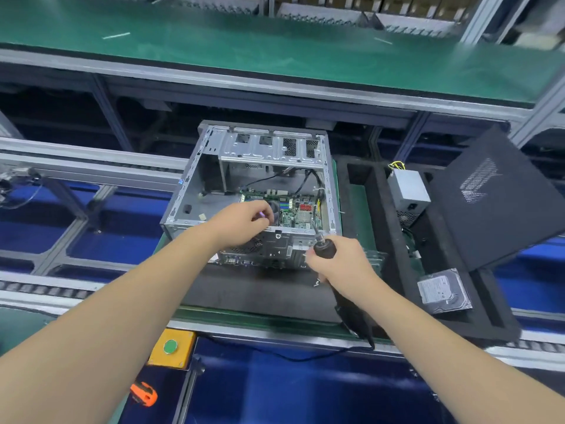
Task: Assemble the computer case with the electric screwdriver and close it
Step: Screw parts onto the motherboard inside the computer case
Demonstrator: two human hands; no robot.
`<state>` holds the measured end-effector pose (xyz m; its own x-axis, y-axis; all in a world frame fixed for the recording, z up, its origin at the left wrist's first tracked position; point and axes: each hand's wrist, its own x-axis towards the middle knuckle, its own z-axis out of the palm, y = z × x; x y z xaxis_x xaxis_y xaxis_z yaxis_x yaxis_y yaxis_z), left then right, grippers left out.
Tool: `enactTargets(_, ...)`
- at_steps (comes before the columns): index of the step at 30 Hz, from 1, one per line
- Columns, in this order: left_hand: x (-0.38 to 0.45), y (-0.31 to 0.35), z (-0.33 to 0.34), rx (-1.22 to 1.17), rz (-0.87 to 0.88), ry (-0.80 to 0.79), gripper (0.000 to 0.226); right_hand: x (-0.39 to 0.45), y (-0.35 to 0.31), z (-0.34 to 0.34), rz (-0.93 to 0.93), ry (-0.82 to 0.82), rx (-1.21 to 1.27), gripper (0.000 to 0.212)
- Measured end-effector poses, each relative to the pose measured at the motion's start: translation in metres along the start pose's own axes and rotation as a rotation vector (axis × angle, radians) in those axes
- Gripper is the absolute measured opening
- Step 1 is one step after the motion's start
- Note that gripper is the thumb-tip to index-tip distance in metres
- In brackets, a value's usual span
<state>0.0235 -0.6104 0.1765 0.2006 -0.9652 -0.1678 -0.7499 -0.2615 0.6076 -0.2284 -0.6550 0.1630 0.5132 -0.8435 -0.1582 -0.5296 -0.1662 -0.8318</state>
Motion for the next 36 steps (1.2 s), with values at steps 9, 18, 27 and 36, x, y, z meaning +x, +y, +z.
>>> enactTargets(9, 0.003, -0.007, -0.018, -0.205, 0.094, -0.154, 0.021, 0.038, -0.087, 0.039, 0.205, 0.014, 0.398, 0.012)
enactTargets(18, 0.007, -0.014, -0.024, -0.304, 0.074, -0.131, 0.029, 0.055, -0.098, 0.063, 0.201, 0.151, 0.179, 0.007)
enactTargets(27, 0.009, -0.012, -0.027, -0.439, 0.049, -0.184, 0.025, 0.044, -0.092, 0.045, 0.211, -0.075, -0.278, 0.029)
enactTargets(36, 0.006, -0.014, -0.027, -0.449, 0.102, -0.19, 0.024, 0.044, -0.093, 0.05, 0.245, -0.15, -0.458, 0.023)
